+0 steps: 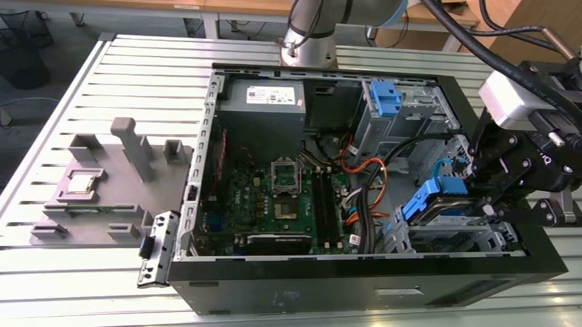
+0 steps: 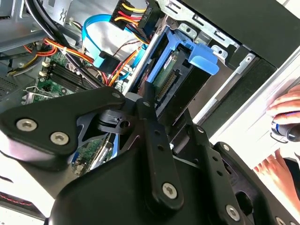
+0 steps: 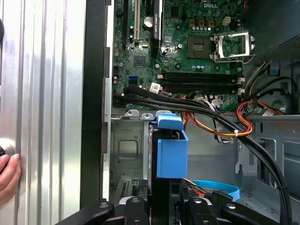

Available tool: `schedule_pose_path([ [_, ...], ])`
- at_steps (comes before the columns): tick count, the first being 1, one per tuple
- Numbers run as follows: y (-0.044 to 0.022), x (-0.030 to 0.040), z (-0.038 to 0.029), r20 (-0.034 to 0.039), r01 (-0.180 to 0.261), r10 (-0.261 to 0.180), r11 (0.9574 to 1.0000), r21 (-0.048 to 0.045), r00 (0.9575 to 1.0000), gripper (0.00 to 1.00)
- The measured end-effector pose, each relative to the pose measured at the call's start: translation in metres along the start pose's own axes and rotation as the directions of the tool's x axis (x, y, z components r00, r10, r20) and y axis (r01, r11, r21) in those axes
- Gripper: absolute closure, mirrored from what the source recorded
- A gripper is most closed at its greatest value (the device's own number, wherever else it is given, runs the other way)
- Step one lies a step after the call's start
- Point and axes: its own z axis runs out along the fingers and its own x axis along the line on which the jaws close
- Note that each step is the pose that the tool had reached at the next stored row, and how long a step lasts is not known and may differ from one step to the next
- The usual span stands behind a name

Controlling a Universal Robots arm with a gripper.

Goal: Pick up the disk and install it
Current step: 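Insert the disk into the insertion slot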

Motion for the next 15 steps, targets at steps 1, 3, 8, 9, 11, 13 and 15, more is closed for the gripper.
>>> schedule_pose_path([
  [1, 0.0, 0.0, 0.0, 0.0, 0.0, 0.0, 1.0, 0.0, 1.0, 0.65],
  [3, 0.0, 0.0, -0.0007, 0.001, 0.0, 0.0, 1.0, 0.0001, 1.0, 0.65],
  [8, 0.0006, -0.0008, -0.0143, 0.0001, 0.0, 0.0, 1.0, 0.0, 1.0, 0.65],
  [9, 0.0012, -0.0017, -0.0273, 0.0003, 0.0, 0.0, 1.0, 0.0001, 1.0, 0.65],
  [11, 0.0013, -0.0018, -0.0298, 0.0004, 0.0, 0.0, 1.0, 0.0001, 1.0, 0.65],
  [13, 0.0013, -0.0018, -0.0301, 0.0005, 0.0, 0.0, 1.0, 0.0001, 1.0, 0.65],
  [15, 0.0013, -0.0018, -0.0306, 0.0003, 0.0, 0.0, 1.0, 0.0001, 1.0, 0.65],
])
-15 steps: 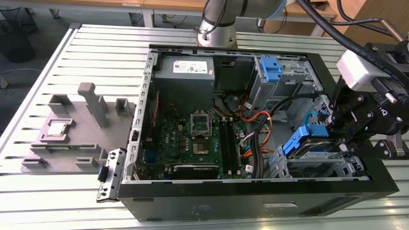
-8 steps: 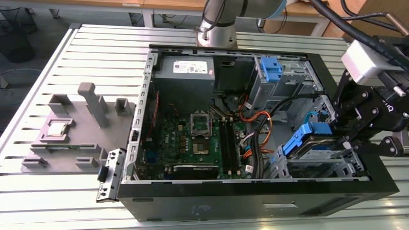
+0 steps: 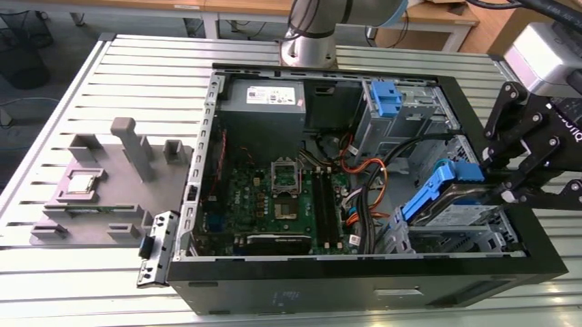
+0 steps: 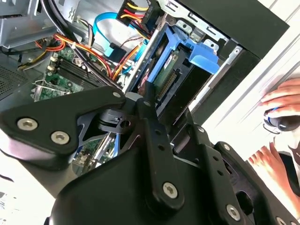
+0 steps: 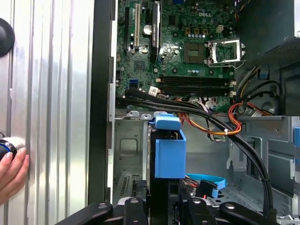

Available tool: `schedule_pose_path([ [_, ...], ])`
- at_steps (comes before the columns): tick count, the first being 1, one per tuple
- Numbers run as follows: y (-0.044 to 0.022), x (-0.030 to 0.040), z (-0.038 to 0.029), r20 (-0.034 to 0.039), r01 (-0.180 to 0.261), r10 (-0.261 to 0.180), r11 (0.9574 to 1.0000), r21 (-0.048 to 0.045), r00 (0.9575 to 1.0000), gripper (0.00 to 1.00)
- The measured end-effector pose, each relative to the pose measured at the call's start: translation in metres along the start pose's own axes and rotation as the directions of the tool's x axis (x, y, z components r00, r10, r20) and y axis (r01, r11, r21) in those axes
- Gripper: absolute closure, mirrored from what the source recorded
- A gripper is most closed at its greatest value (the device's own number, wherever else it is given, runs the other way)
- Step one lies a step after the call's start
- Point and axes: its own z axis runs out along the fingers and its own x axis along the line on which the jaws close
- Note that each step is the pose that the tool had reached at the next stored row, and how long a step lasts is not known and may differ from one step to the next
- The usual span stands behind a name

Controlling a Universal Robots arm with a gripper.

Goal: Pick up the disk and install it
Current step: 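Insert the disk into the insertion slot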

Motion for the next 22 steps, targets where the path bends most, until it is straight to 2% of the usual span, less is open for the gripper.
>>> schedule_pose_path([
  [1, 0.0, -0.0001, -0.0003, -0.0001, 0.0, 0.0, 1.0, 0.0, 1.0, 0.64],
  [2, 0.0, -0.0001, -0.0005, 0.0001, 0.0, 0.0, 1.0, 0.0, 1.0, 0.59],
  [4, 0.0, -0.0001, -0.0008, 0.0002, 0.0, 0.0, 1.0, 0.0, 1.0, 0.59],
  [5, 0.0001, -0.0001, -0.001, 0.0001, 0.0, 0.0, 1.0, 0.0, 1.0, 0.52],
  [9, 0.0001, -0.0002, -0.0016, 0.0005, 0.0, 0.0, 1.0, 0.0, 1.0, 0.52],
  [12, 0.0008, -0.0001, 0.0004, 0.0097, 0.001, -0.001, 1.0, 0.0042, 1.0, 0.52],
  [15, 0.0023, 0.0001, 0.0032, 0.0148, 0.004, -0.004, 0.9999, 0.0119, 0.9999, 0.52],
  [17, 0.0032, 0.0002, 0.0049, 0.0151, 0.005, -0.005, 0.9999, 0.0163, 0.9999, 0.52],
  [22, 0.0033, 0.0002, 0.0078, 0.0151, 0.005, -0.005, 0.9998, 0.0183, 0.9999, 0.52],
])
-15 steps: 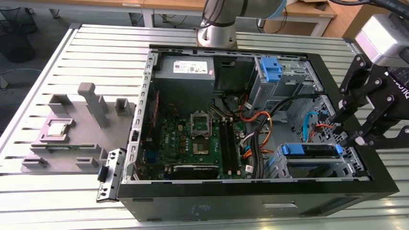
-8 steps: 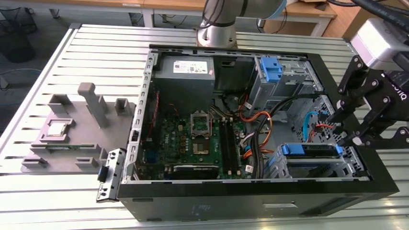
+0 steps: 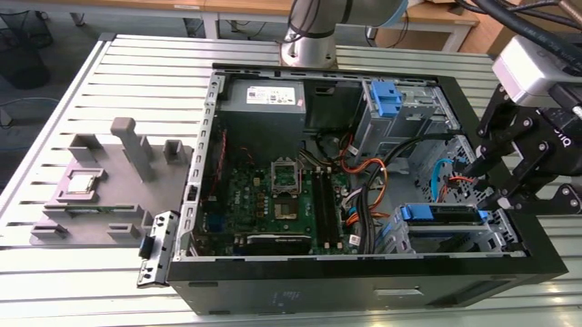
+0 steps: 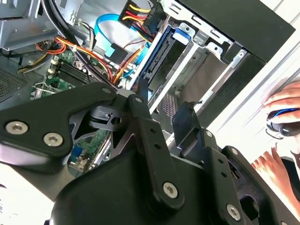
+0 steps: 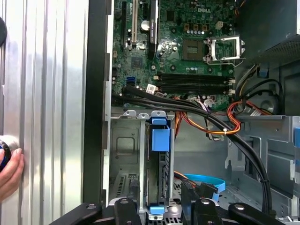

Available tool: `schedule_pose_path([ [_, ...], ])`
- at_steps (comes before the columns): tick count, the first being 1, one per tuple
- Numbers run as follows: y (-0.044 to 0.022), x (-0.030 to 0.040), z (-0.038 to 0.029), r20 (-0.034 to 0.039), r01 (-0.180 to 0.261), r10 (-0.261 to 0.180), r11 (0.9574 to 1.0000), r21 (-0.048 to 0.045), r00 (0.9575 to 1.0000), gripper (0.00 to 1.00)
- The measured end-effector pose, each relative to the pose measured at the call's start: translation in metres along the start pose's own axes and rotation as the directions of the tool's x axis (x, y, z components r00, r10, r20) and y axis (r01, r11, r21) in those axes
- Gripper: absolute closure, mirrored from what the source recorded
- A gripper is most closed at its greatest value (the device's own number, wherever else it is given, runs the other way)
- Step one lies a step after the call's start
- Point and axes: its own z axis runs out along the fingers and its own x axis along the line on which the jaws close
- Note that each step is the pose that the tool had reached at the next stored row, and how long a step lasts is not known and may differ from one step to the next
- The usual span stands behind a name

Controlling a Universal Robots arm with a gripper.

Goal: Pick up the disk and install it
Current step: 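Insert the disk into the insertion slot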

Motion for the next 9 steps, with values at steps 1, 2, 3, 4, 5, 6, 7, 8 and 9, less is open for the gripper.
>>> schedule_pose_path([
  [1, 0.0, -0.0004, 0.0006, -0.0001, 0.0, 0.0, 1.0, 0.0003, 1.0, 0.52],
  [2, 0.0, -0.0009, 0.001, -0.0001, 0.0, 0.0, 1.0, 0.0004, 1.0, 0.52],
  [3, 0.0, -0.0012, 0.0011, 0.0, 0.0, 0.0, 1.0, 0.0004, 1.0, 0.52],
  [4, 0.0, -0.0012, 0.0012, 0.0001, 0.0, 0.0, 1.0, 0.0004, 1.0, 0.52],
  [5, 0.0, -0.0012, 0.0015, 0.0001, 0.0, 0.0, 1.0, 0.0004, 1.0, 0.52],
  [6, 0.0, -0.0013, 0.0021, 0.0002, 0.0, 0.0, 1.0, 0.0007, 1.0, 0.52],
  [7, 0.0, -0.0013, 0.0029, 0.0, 0.001, -0.001, 1.0, 0.002, 1.0, 0.52],
  [8, 0.0001, -0.0013, 0.0039, -0.0001, 0.002, -0.002, 1.0, 0.0043, 1.0, 0.52],
  [9, 0.0003, -0.0013, 0.005, -0.0001, 0.003, -0.003, 1.0, 0.0075, 1.0, 0.52],
])
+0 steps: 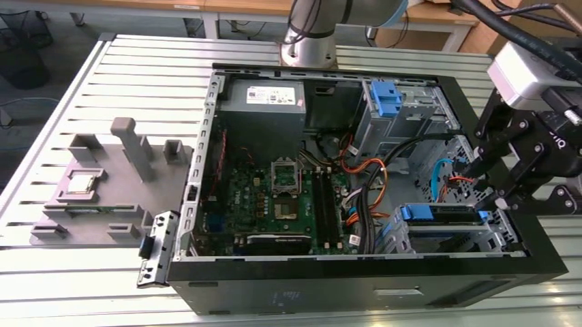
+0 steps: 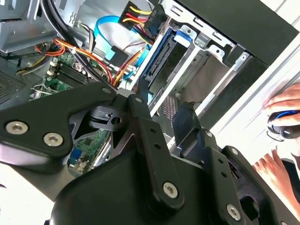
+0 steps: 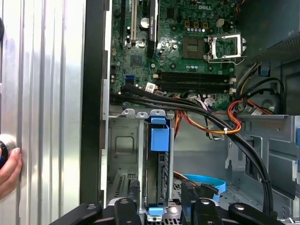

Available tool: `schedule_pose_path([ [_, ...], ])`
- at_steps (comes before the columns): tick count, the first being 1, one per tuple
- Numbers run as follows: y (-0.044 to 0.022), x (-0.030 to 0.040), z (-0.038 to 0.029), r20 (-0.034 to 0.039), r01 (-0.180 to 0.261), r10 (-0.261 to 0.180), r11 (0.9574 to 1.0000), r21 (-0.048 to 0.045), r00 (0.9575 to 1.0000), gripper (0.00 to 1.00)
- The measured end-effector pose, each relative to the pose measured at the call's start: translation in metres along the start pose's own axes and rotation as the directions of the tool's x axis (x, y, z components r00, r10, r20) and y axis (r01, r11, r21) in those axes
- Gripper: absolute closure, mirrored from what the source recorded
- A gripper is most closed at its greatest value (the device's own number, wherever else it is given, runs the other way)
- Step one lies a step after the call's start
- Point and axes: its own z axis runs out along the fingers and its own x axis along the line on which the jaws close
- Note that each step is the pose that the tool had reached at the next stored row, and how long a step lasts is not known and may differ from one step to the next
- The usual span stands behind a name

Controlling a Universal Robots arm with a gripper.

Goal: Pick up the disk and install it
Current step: 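Insert the disk into the insertion slot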

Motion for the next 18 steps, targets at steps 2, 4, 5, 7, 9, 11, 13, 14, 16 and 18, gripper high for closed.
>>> schedule_pose_path([
  [2, 0.0006, -0.0004, 0.0026, 0.0, 0.003, -0.003, 1.0, 0.0065, 1.0, 0.52],
  [4, 0.0014, -0.0029, 0.0051, -0.0002, 0.004, -0.004, 0.9999, 0.0094, 1.0, 0.52],
  [5, 0.0017, -0.0049, 0.0061, 0.0, 0.004, -0.004, 0.9999, 0.0098, 1.0, 0.52],
  [7, 0.0026, -0.0085, 0.0084, -0.0004, 0.004, -0.004, 0.9999, 0.0103, 1.0, 0.52],
  [9, 0.0029, -0.0095, 0.0112, -0.0059, 0.004, -0.004, 0.9999, 0.0103, 1.0, 0.52],
  [11, 0.0029, -0.0094, 0.0129, -0.0068, 0.003, -0.003, 0.9999, 0.0104, 1.0, 0.52],
  [13, 0.003, -0.0097, 0.0134, -0.0069, -0.003, 0.003, 0.9999, 0.0108, 1.0, 0.52],
  [14, 0.0029, -0.0101, 0.0134, -0.0068, -0.005, 0.005, 0.9999, 0.011, 1.0, 0.52],
  [16, 0.003, -0.0114, 0.0136, -0.0058, -0.008, 0.008, 0.9999, 0.0112, 0.9999, 0.52],
  [18, 0.003, -0.0133, 0.014, -0.005, -0.01, 0.01, 0.9999, 0.0113, 0.9999, 0.52],
])
